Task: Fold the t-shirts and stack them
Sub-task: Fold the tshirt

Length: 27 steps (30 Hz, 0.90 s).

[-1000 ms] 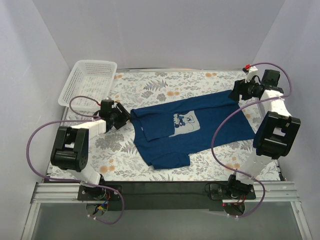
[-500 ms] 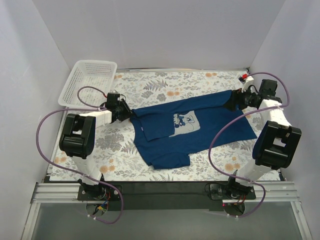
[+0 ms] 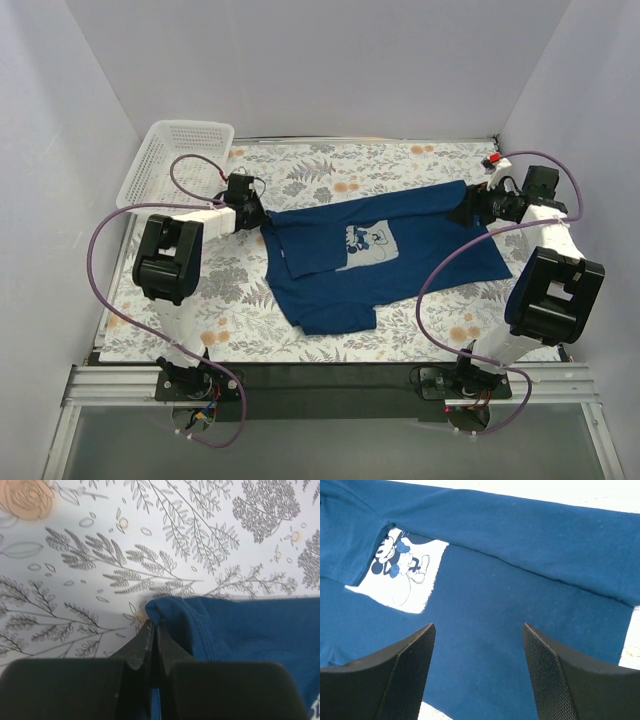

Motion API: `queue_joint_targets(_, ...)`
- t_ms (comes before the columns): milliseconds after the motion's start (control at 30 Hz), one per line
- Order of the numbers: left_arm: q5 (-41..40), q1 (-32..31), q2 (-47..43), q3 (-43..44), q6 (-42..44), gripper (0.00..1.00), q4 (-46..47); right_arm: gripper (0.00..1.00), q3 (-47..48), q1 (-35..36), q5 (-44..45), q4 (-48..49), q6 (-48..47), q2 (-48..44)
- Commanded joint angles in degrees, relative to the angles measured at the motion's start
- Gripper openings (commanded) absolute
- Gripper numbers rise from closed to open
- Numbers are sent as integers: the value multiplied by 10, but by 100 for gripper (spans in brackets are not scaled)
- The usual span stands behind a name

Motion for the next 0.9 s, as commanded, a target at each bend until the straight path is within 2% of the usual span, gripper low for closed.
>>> queue_joint_targets(0,-86,3,20,20,47,0,-52,65,-3,-6,-21,4,-1,-23)
queue_joint_targets(300,-149,5,92,151,108,0,-88,65,-19,-9,-7,2,-19,-21)
queue_joint_targets(467,-145,6,121,212,125,0,-103,65,-22,-9,-2,-34,-92,-29)
queue_joint_targets(533,-102,6,109,216,130,9,-102,65,-19,-9,-7,-81,-130,-34)
queue_joint_targets(667,-29,5,26,159,130,37,-60,66,-25,-9,-8,-137,-237,-46)
queue_joint_targets(733,-21,2,-40,120,125,41,-42,66,-40,-8,-5,-145,-256,-60)
queue_joint_targets(800,-17,1,-119,94,122,41,-41,66,-49,-6,-5,-171,-304,-71)
queue_joint_targets(867,-9,1,-190,32,124,42,-33,66,-60,-2,-13,-220,-352,-87)
